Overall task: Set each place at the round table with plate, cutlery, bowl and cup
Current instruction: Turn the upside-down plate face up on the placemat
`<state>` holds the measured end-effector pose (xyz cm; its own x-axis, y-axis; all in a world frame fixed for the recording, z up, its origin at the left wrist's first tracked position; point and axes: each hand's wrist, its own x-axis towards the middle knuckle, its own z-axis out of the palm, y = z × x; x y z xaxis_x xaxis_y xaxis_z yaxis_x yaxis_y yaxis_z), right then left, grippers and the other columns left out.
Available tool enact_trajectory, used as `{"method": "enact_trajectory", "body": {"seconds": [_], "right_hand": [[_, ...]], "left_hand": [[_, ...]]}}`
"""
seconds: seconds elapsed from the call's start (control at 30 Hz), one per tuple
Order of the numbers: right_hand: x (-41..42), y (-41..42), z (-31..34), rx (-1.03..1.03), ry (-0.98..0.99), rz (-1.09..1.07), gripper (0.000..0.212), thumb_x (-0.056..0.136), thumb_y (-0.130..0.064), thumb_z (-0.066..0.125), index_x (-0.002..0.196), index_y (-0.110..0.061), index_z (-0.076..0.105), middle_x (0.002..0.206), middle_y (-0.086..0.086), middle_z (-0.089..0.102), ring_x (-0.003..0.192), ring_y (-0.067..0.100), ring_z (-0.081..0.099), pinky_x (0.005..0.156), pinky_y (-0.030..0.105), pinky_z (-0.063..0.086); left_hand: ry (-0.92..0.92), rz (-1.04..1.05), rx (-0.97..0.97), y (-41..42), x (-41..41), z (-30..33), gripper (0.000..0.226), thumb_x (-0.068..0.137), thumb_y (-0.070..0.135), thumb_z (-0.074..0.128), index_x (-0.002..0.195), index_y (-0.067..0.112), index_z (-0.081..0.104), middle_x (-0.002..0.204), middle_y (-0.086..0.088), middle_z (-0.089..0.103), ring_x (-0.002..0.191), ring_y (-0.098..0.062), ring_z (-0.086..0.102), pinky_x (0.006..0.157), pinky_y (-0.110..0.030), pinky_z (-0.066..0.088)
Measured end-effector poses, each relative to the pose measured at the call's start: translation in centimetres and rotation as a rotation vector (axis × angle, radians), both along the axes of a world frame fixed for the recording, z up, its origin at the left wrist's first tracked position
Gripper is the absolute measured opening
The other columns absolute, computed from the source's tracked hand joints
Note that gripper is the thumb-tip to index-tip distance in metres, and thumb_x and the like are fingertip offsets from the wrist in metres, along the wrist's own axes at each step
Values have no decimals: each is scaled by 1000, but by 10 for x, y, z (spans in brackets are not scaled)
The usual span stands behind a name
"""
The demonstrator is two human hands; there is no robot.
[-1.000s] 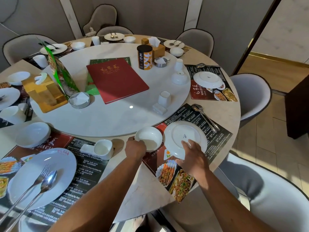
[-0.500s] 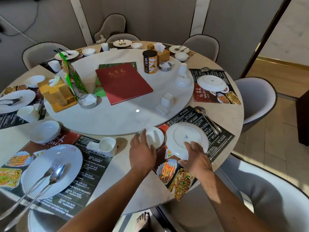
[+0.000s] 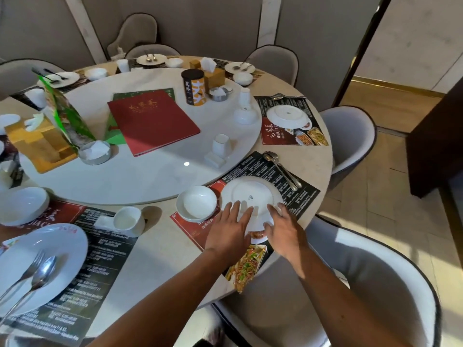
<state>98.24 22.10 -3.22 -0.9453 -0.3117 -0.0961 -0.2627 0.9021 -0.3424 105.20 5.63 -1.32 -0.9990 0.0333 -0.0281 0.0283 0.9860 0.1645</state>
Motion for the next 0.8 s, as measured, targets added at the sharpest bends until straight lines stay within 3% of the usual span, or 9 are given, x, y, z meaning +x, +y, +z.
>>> {"method": "enact_trajectory", "body": {"seconds": [0.17,0.33,0.43,0.53,0.7,0.8], "right_hand": [[-25,2,-2,-28,-27,-62,54,100,-33,53,150,-16,42,147,13,45,131,30,47,103,38,46],[-53,-7,3,-140,-167,-391,49,97,-38,56,135,-7,54,134,17,58,122,34,54,97,37,47],[-73,-12,10,-154,-366,-529,66,96,-55,55,135,-1,55,137,17,57,124,34,55,95,34,46],[-87,-14,16,-216,-495,-618,86,88,-65,60,140,2,49,142,19,54,128,36,54,100,39,50],[-103,-7,17,-528,-669,-708,77,77,-51,81,132,-2,57,134,14,61,117,32,60,98,39,51],[-101,0,19,-599,-708,-637,69,78,-41,83,131,-8,56,124,6,62,115,27,58,99,38,49]], "left_hand": [[-99,-23,8,4,-30,-17,76,102,54,40,161,29,-3,168,-14,-9,155,-33,-8,123,-46,0],[-126,43,-25,2,-51,-40,87,95,71,35,161,28,-1,167,-20,-7,153,-44,-6,123,-58,7],[-106,47,-55,4,-53,-46,95,88,79,36,161,31,-1,167,-21,-4,151,-48,-2,121,-61,14],[-98,36,-31,3,-54,-48,96,86,82,32,160,32,-4,167,-19,-5,151,-48,-5,122,-60,12],[-113,19,-55,1,-51,-50,97,85,84,22,160,31,-8,167,-18,-8,151,-47,-9,122,-60,12],[-139,54,-49,9,-43,-45,95,88,81,29,159,33,-12,167,-15,-14,151,-44,-15,124,-58,6]]}}
